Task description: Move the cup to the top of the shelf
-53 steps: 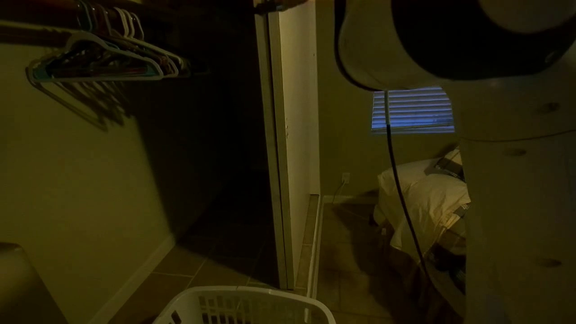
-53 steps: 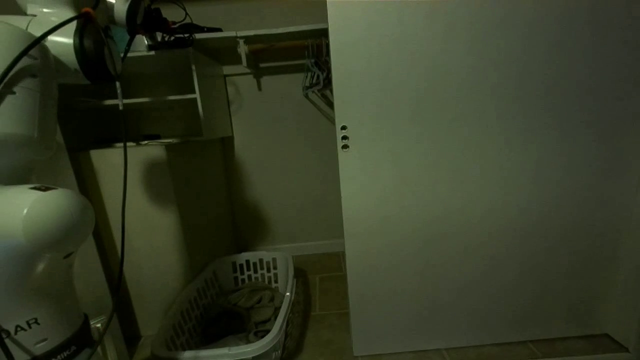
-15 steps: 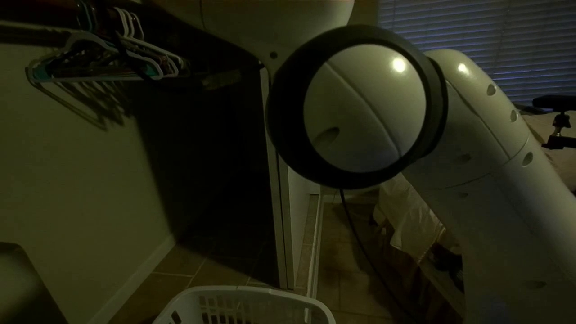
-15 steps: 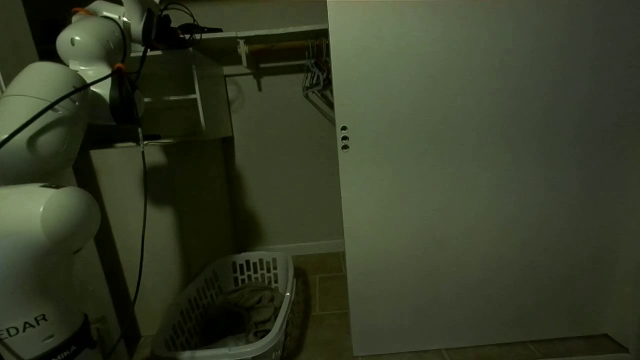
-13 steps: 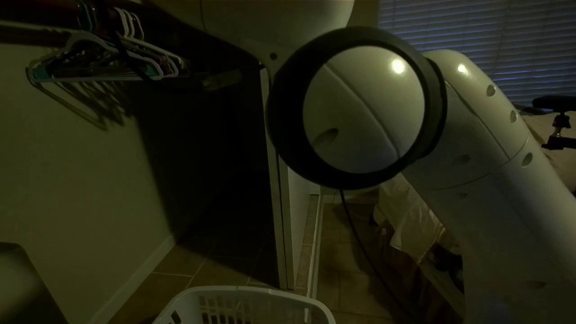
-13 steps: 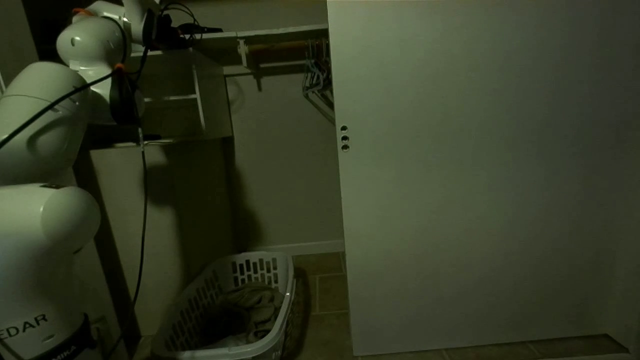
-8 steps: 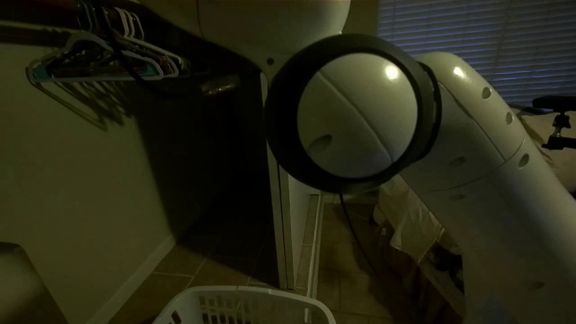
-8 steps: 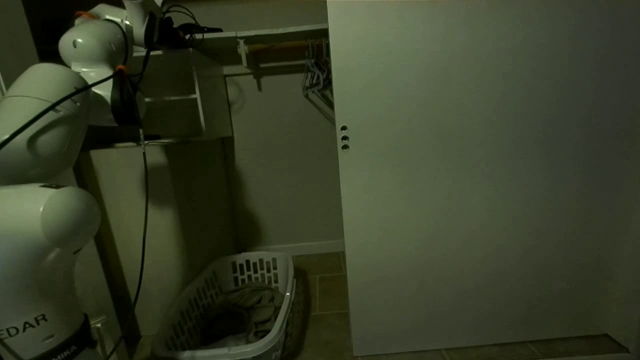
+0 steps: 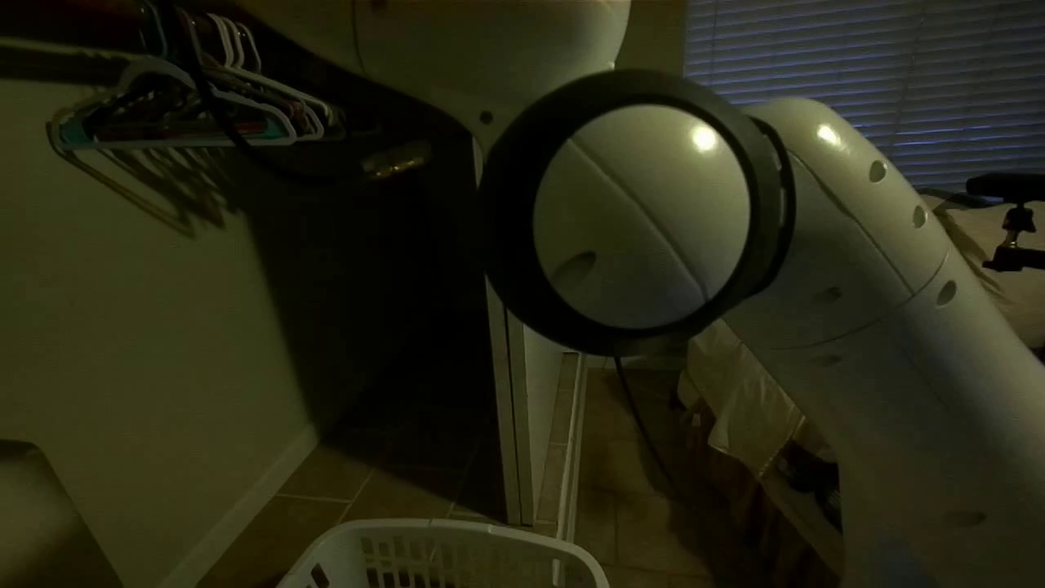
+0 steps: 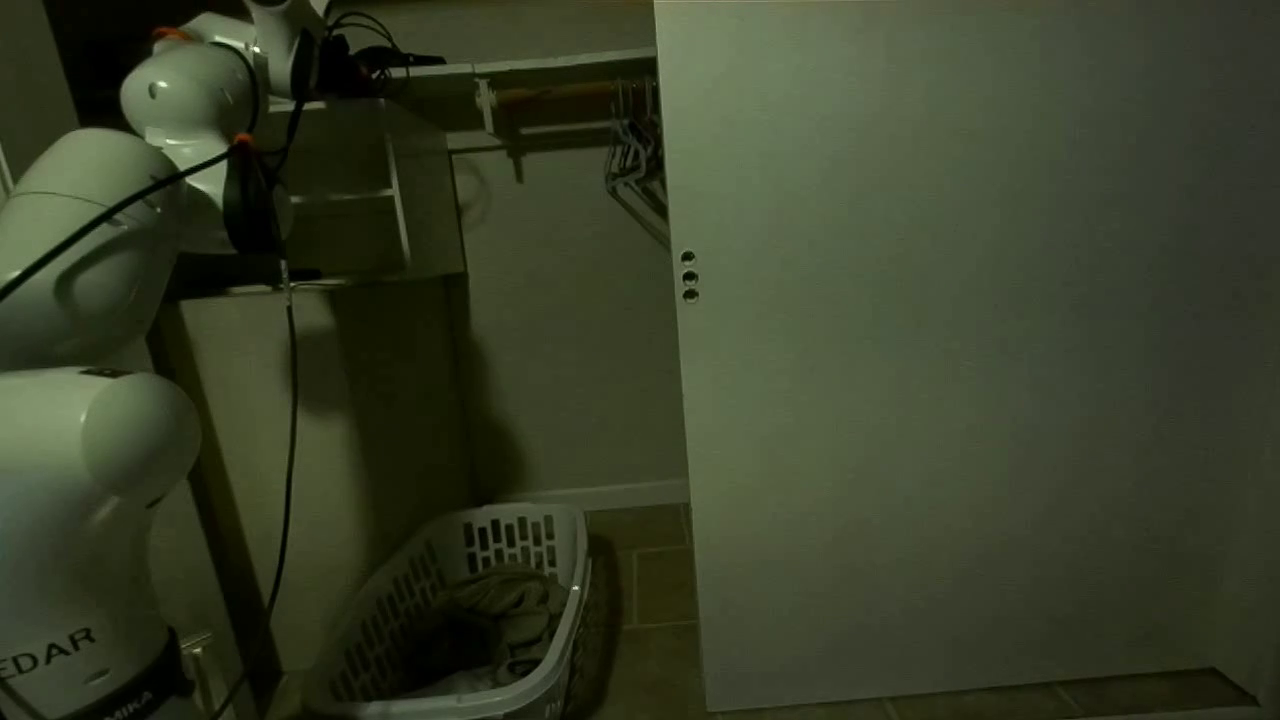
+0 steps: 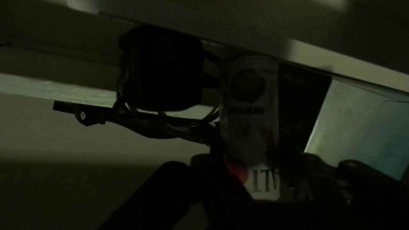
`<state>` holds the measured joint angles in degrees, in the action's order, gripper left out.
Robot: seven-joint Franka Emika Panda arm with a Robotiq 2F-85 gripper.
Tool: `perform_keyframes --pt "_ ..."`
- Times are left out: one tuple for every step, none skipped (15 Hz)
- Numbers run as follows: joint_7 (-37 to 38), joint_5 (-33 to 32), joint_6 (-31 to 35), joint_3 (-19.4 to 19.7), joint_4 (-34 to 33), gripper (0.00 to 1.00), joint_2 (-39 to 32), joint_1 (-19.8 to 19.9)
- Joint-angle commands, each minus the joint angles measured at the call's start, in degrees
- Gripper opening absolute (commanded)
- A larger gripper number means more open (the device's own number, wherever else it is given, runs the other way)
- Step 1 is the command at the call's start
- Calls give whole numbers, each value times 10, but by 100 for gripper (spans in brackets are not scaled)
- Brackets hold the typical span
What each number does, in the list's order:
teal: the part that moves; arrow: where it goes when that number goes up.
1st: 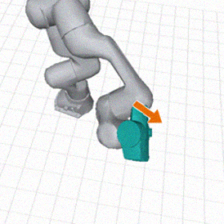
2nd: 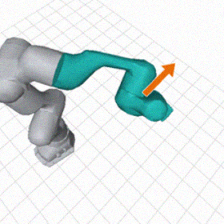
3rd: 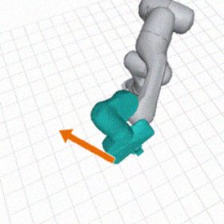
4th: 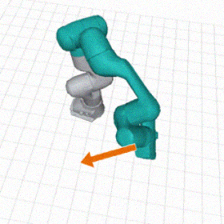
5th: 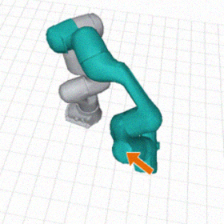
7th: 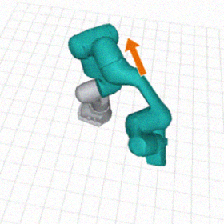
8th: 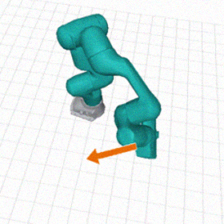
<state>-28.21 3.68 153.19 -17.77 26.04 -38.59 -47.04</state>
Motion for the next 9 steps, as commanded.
perform_keyframes --pt "1 -5 9 0 -4 55 -7 -1" --pt "1 -5 9 -1 -4 68 -7 -1" --pt "1 -5 9 -1 -4 75 -8 -1" --pt "0 -5 8 -1 -6 74 -10 -2" --pt "1 -6 9 0 -6 41 -10 -2" --pt "0 -5 7 -1 -7 45 -11 -2" --pt "0 -5 7 -1 -7 45 -12 -1" --pt "0 -5 7 -1 -7 39 -12 -1" --pt "0 -4 7 -1 -7 31 -13 -1"
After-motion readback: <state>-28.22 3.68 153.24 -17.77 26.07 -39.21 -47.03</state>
